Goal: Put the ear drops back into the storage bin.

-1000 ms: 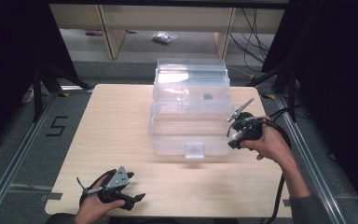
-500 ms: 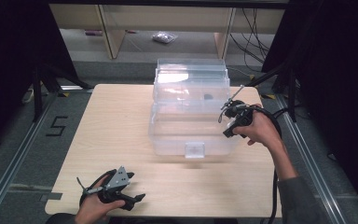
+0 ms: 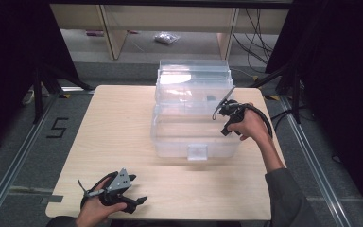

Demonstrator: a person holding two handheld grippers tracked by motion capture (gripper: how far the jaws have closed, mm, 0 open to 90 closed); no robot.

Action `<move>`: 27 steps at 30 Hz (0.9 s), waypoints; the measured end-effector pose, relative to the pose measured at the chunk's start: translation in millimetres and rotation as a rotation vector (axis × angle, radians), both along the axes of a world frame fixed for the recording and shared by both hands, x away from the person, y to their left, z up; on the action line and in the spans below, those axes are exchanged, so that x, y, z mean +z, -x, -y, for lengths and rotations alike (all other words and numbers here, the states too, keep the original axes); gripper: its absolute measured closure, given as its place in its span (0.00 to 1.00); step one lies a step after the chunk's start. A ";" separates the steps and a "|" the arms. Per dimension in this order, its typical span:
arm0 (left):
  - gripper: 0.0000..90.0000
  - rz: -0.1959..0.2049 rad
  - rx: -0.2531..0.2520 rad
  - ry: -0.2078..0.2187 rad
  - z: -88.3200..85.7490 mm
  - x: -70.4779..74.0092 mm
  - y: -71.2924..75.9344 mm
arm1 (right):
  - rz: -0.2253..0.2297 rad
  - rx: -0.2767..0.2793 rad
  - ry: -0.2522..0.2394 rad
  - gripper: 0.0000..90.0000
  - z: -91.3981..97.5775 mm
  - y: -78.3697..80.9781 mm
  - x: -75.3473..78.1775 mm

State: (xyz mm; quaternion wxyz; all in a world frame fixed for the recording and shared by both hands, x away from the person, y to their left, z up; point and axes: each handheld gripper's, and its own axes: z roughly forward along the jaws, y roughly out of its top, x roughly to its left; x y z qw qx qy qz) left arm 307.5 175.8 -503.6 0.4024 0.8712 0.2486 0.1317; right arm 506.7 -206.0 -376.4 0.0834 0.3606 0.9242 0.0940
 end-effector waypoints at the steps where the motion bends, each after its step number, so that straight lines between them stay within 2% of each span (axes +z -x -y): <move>1: 0.17 -0.001 0.000 -0.002 -0.1 0.2 -0.2 | -0.010 -0.014 0.000 0.67 -0.2 -1.1 -2.5; 5: 0.17 0.000 0.000 -0.002 0.2 -0.1 -0.1 | -0.013 -0.016 0.021 0.67 -0.4 -5.7 -10.4; 6: 0.17 -0.002 0.001 -0.003 0.2 0.1 -0.2 | -0.031 -0.027 0.025 0.67 -1.5 -6.7 -11.4; 7: 0.17 -0.002 0.001 -0.003 0.1 0.1 -0.3 | -0.034 -0.039 0.025 0.67 -3.1 -7.8 -12.9; 10: 0.17 0.001 0.002 -0.001 0.1 -0.1 -0.1 | -0.040 -0.024 0.018 0.67 -3.4 -11.8 -17.5; 11: 0.17 -0.001 0.004 0.014 0.9 -0.7 0.6 | -0.034 -0.026 0.015 0.67 -3.3 -12.8 -20.5; 12: 0.17 -0.004 0.010 0.024 1.5 -0.9 1.0 | -0.053 -0.045 0.021 0.67 -4.3 -14.5 -24.9; 13: 0.17 -0.003 0.009 0.023 1.4 -0.9 0.9 | -0.059 -0.038 0.018 0.67 -3.4 -15.6 -27.2; 14: 0.17 -0.001 -0.005 0.000 -0.1 0.2 0.1 | -0.061 -0.041 0.019 0.67 -3.3 -16.4 -28.8; 16: 0.17 0.002 0.000 -0.001 -0.1 0.1 -0.1 | -0.068 -0.056 0.010 0.67 -4.1 -16.4 -30.7; 17: 0.17 0.000 0.001 0.004 0.3 -0.2 0.2 | -0.089 -0.083 0.016 0.67 -5.9 -15.5 -33.9; 18: 0.17 0.001 -0.003 0.000 0.1 -0.1 0.1 | -0.089 -0.083 0.016 0.67 -5.9 -15.5 -33.9; 19: 0.17 -0.003 0.007 0.016 1.1 -0.7 0.6 | -0.083 -0.058 0.023 0.67 -4.8 -16.8 -36.0; 20: 0.17 -0.001 0.002 0.006 0.6 -0.4 0.2 | -0.098 -0.085 0.032 0.67 -6.3 -16.0 -36.1; 21: 0.17 -0.002 0.010 0.019 1.4 -0.9 0.7 | -0.102 -0.091 0.025 0.67 -6.8 -16.5 -37.2; 22: 0.17 0.004 0.000 -0.001 0.2 -0.1 0.0 | -0.095 -0.091 0.023 0.67 -6.7 -17.2 -38.8; 23: 0.17 0.002 -0.005 -0.002 0.0 0.0 0.1 | -0.101 -0.092 0.021 0.67 -7.0 -17.6 -40.6; 24: 0.17 -0.002 0.010 0.022 1.5 -1.0 0.8 | -0.098 -0.073 0.024 0.67 -5.7 -18.6 -41.9; 25: 0.17 -0.002 0.011 0.024 1.5 -1.1 0.9 | -0.104 -0.078 0.025 0.67 -6.0 -18.8 -43.3; 26: 0.17 0.000 0.001 0.007 0.5 -0.5 0.4 | -0.103 -0.082 0.023 0.67 -6.5 -19.6 -45.0; 27: 0.17 -0.001 0.005 0.015 1.0 -0.8 0.6 | -0.125 -0.086 0.020 0.67 -6.4 -20.6 -46.4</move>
